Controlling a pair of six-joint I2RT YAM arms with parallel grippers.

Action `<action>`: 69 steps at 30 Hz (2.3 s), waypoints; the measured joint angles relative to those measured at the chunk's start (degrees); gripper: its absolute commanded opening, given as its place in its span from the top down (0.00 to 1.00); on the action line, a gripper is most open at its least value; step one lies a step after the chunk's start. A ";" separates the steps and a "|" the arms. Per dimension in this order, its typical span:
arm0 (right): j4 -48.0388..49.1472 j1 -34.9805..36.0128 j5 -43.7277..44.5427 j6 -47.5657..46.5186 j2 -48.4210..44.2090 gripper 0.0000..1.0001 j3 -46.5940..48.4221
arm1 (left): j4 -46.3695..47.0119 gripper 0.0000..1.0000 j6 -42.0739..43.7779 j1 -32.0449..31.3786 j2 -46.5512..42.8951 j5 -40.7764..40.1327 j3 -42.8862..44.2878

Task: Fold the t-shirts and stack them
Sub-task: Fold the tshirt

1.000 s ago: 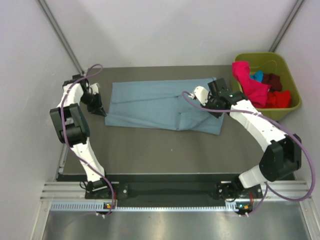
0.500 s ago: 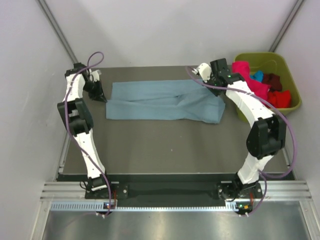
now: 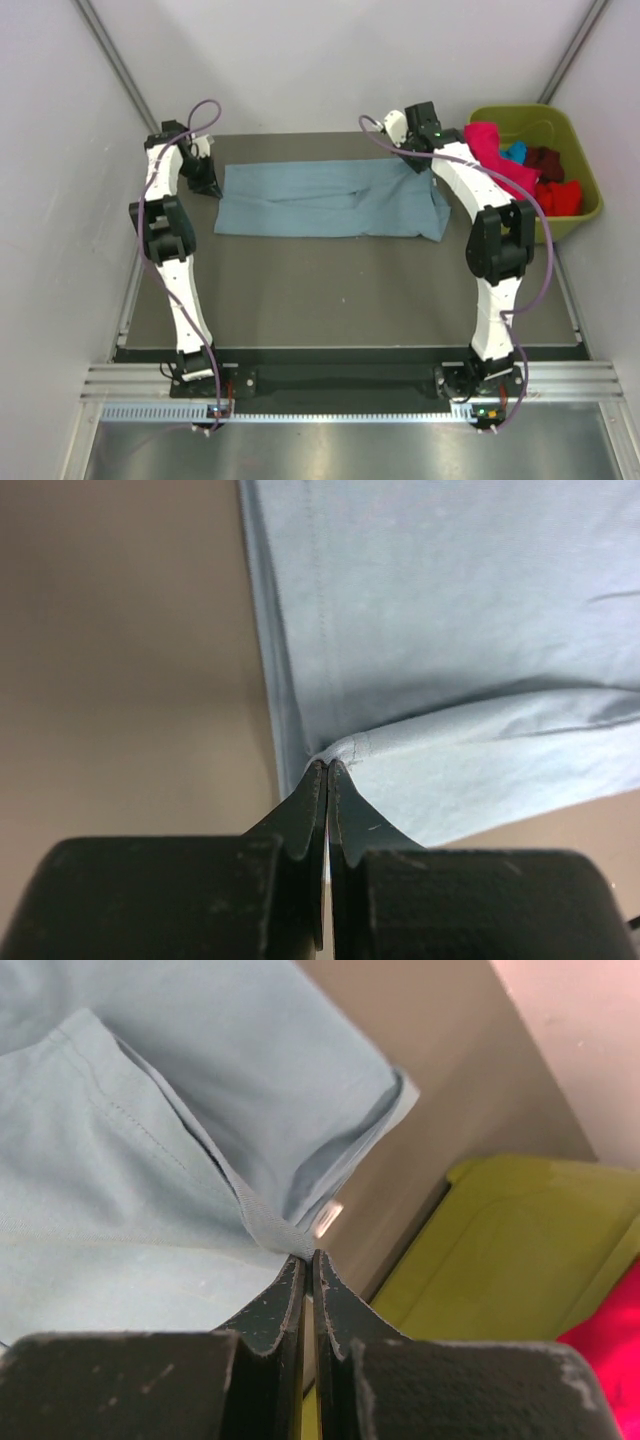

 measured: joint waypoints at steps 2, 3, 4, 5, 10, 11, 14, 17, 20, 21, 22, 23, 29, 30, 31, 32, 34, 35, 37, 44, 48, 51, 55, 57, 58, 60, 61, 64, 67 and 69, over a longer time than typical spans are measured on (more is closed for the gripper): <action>0.46 -0.20 0.13 0.00 0.96 1.00 1.57 | 0.07 1.00 -0.11 0.02 0.81 -0.63 0.24; 0.72 -0.37 0.17 -0.04 1.09 1.00 1.97 | 0.22 1.00 -0.15 0.04 1.09 -0.85 0.28; 1.09 -0.55 0.28 -0.15 1.11 1.00 2.14 | 0.33 1.00 -0.17 0.04 1.25 -0.98 0.31; 1.31 -0.74 0.42 -0.42 1.11 1.00 2.60 | 0.35 1.00 -0.22 0.04 1.36 -1.14 0.50; 2.58 -1.99 1.22 -0.48 2.60 1.00 5.95 | 1.46 1.00 -0.81 0.02 1.68 -1.90 2.01; 3.04 -2.19 1.33 -0.48 2.93 1.00 6.40 | 1.66 1.00 -0.85 0.02 1.68 -2.08 2.36; 4.26 -2.78 1.77 -0.50 4.35 1.00 7.08 | 2.75 1.00 -1.46 0.02 1.68 -2.62 3.06; 4.52 -3.06 2.12 -0.61 6.62 1.00 8.35 | 3.54 1.00 -1.73 0.00 1.88 -2.86 3.45; 5.09 -3.08 2.23 -0.61 9.66 1.00 10.19 | 4.37 1.00 -1.86 -0.33 2.86 -3.65 4.15; 5.40 -3.10 2.38 -0.61 10.69 1.00 10.43 | 4.74 1.00 -1.88 -0.55 3.41 -3.98 4.20; 5.70 -3.10 2.56 -0.63 11.78 1.00 10.71 | 5.05 1.00 -1.88 -0.68 3.91 -4.35 4.20; 6.08 -3.10 2.71 -0.66 12.63 1.00 11.02 | 5.33 1.00 -1.90 -0.90 4.63 -4.83 4.22; 7.63 -3.10 3.72 -0.74 18.60 0.95 12.94 | 6.73 0.98 -2.43 -2.08 7.32 -7.98 6.58; 7.54 -3.10 3.85 -0.61 18.95 0.86 12.94 | 6.99 0.87 -2.60 -2.27 7.34 -8.48 6.78; 7.58 -3.10 4.22 -0.33 19.15 0.76 12.94 | 7.15 0.82 -2.69 -2.45 7.34 -8.96 7.15; 7.65 -3.08 4.61 -0.15 19.17 0.58 12.94 | 7.43 0.79 -2.89 -2.58 7.34 -9.42 7.39; 8.55 -3.06 6.19 0.37 19.10 0.43 12.94 | 8.37 0.72 -3.10 -2.95 7.34 -10.21 7.98; 9.09 -3.06 6.73 0.63 19.06 0.41 12.94 | 8.90 0.70 -3.34 -3.15 7.26 -10.69 8.11; 9.90 -3.06 7.76 1.14 18.60 0.30 12.72 | 10.03 0.57 -3.58 -3.30 6.60 -11.85 7.56; 9.46 -3.04 7.58 5.86 9.84 0.28 8.81 | 19.80 0.39 -6.05 -2.75 -8.70 -10.40 -11.19; 7.21 -2.80 3.17 10.34 2.45 0.28 4.85 | 20.74 0.42 -8.22 -2.69 -13.92 -3.69 -11.67; 5.77 -2.73 -0.85 12.94 -1.75 0.29 0.26 | 21.53 0.42 -9.44 -2.93 -15.65 1.33 -14.12; 3.41 -2.78 -6.14 15.28 -3.02 0.30 -5.97 | 20.76 0.43 -10.58 -3.34 -15.26 5.07 -19.76; 1.53 -3.10 -8.74 16.17 -2.84 0.30 -9.62 | 20.11 0.43 -10.69 -3.41 -14.01 5.86 -21.49; 0.46 -3.23 -10.10 16.57 -2.80 0.31 -10.88 | 19.78 0.43 -10.71 -3.43 -13.27 6.12 -22.10; -1.84 -3.80 -13.35 17.27 -2.21 0.31 -12.83 | 19.30 0.43 -10.75 -3.41 -11.98 6.69 -23.17; -2.38 -4.22 -14.91 17.55 -1.84 0.31 -13.16 | 19.15 0.43 -10.84 -3.41 -11.56 6.91 -23.71; -3.45 -5.77 -18.82 18.18 -0.42 0.31 -13.29 | 18.64 0.43 -11.06 -3.41 -10.86 7.50 -25.00; -3.80 -6.82 -21.05 18.56 0.94 0.31 -13.27 | 18.53 0.43 -11.15 -3.41 -10.05 7.74 -25.38; -4.35 -7.34 -21.64 18.60 2.14 0.30 -12.98 | 18.40 0.43 -11.10 -3.41 -9.51 7.58 -25.38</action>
